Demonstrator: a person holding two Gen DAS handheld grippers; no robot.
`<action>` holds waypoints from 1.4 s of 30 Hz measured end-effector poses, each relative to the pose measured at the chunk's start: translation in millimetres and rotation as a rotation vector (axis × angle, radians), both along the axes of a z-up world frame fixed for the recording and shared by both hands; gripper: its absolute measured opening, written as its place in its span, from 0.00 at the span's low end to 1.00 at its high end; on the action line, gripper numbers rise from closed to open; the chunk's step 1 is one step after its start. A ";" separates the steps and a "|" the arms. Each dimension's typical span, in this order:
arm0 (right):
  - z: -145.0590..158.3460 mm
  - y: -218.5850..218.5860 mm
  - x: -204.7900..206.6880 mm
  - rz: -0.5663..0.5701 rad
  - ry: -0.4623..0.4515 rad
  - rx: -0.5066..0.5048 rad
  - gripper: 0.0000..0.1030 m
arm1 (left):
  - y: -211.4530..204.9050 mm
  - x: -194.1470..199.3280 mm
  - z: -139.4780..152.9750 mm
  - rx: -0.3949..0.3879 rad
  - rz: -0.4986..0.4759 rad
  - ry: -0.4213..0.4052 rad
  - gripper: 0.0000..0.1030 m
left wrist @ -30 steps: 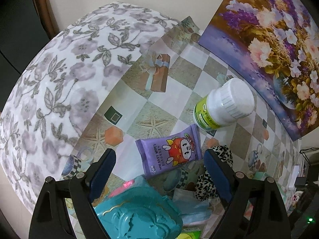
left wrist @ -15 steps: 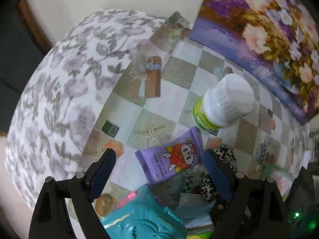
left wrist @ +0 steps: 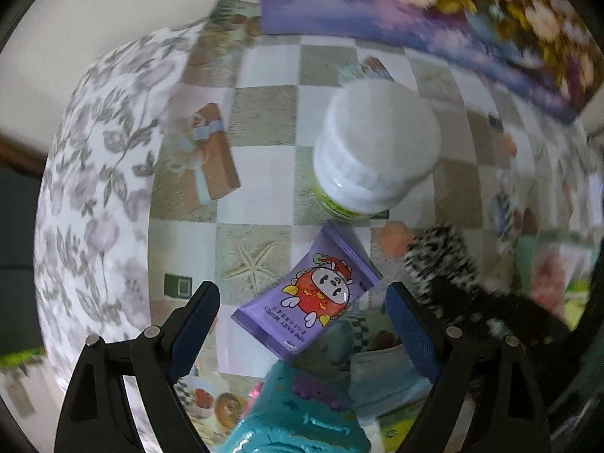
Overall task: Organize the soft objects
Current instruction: 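Grasp purple wipes packet with left tool while right tool grasps leopard scrunchie, then carry purple packet and leopard scrunchie over the white tray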
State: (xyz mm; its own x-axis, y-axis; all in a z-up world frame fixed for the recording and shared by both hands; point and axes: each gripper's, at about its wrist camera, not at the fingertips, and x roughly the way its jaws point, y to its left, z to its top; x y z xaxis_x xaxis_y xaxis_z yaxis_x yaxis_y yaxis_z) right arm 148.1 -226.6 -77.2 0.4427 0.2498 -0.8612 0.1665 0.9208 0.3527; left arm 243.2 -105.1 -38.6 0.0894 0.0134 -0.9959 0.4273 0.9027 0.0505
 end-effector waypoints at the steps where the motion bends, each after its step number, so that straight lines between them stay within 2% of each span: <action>1: 0.1 -4.1 -0.5 -0.009 0.002 0.002 0.15 | -4.0 -0.4 -3.8 0.028 -0.023 -0.001 0.87; 6: -0.5 -19.8 -3.3 -0.043 0.011 0.026 0.15 | -18.4 -1.3 -25.2 0.125 -0.107 0.036 0.87; 10: -2.8 -22.8 -0.9 -0.050 0.014 0.040 0.15 | -32.4 -1.5 -38.8 0.213 -0.172 0.035 0.86; 14: -2.6 -21.8 -0.6 -0.050 0.015 0.042 0.15 | -43.3 -4.1 -50.2 0.264 -0.217 0.042 0.79; 16: -2.3 -22.5 -1.0 -0.051 0.016 0.044 0.15 | -46.4 -4.4 -53.4 0.279 -0.230 0.046 0.70; 19: -1.6 -25.0 -3.0 -0.056 0.018 0.047 0.15 | -51.4 -3.9 -53.6 0.271 -0.235 0.045 0.62; 20: -1.6 -25.3 -3.1 -0.056 0.019 0.047 0.15 | -53.2 -3.6 -52.7 0.264 -0.236 0.047 0.56; 21: -1.6 -25.8 -3.3 -0.058 0.020 0.048 0.15 | -54.2 -3.9 -52.5 0.255 -0.236 0.049 0.53; 27: -2.0 -29.7 -5.3 -0.068 0.026 0.047 0.15 | -64.1 -9.1 -52.0 0.260 -0.245 0.026 0.47; 34: 0.8 -36.2 -8.6 -0.088 0.031 0.040 0.15 | -53.8 -8.3 -43.0 0.260 -0.202 -0.003 0.46; 42: 14.7 -46.2 -17.9 -0.112 0.026 0.025 0.15 | -33.9 -4.3 -14.8 0.244 -0.073 -0.072 0.46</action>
State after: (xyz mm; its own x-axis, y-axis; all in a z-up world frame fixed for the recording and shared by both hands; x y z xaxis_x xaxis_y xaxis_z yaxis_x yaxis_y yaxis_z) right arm 130.2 -272.8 -62.5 0.4466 0.2212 -0.8670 0.2776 0.8869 0.3692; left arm 238.9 -139.0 -53.3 0.1696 0.2437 -0.9549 0.4779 0.8270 0.2960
